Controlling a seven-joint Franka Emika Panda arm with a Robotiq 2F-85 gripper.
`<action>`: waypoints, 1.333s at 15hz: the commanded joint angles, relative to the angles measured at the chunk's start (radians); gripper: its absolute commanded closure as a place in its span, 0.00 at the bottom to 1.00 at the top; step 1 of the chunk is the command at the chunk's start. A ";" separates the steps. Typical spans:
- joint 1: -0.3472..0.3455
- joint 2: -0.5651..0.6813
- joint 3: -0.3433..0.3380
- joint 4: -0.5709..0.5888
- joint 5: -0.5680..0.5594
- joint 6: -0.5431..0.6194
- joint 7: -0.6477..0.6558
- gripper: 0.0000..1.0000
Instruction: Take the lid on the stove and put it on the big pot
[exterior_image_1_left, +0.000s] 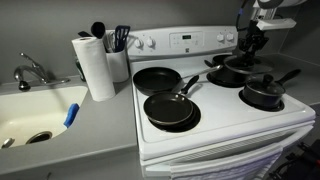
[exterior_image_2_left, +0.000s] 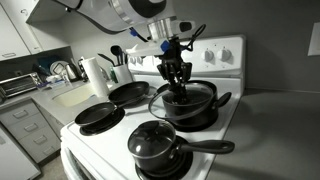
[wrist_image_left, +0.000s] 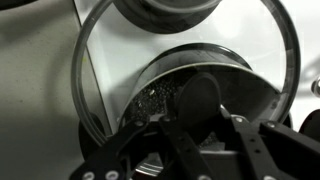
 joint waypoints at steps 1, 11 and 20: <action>-0.016 0.049 -0.002 0.091 0.031 -0.023 -0.058 0.86; -0.062 0.191 -0.009 0.298 0.123 -0.071 -0.226 0.86; -0.057 0.290 0.022 0.493 0.152 -0.271 -0.256 0.86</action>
